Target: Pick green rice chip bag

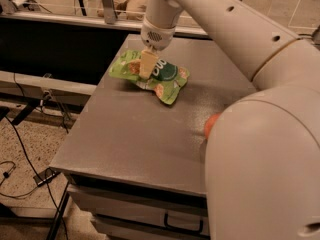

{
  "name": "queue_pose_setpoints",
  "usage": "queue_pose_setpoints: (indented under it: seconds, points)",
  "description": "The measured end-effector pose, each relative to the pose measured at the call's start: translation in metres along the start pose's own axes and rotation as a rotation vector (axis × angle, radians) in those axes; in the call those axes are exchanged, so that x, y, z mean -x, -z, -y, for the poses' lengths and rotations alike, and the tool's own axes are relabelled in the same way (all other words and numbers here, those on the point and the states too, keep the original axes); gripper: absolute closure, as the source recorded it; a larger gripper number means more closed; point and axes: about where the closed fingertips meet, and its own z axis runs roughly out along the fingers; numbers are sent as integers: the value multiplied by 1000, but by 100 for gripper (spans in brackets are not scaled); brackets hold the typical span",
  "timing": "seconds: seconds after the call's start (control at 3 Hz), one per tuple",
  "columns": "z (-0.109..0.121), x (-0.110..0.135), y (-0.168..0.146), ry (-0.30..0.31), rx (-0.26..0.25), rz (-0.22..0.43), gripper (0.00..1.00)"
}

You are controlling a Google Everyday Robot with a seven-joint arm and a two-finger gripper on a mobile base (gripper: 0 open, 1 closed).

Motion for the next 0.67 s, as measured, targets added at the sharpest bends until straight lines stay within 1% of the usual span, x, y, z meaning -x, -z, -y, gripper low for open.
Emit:
queue_pose_setpoints:
  seconds: [0.33, 0.67]
  points:
    - [5, 4, 35, 15, -46, 36, 100]
    - [5, 4, 35, 15, -46, 36, 100]
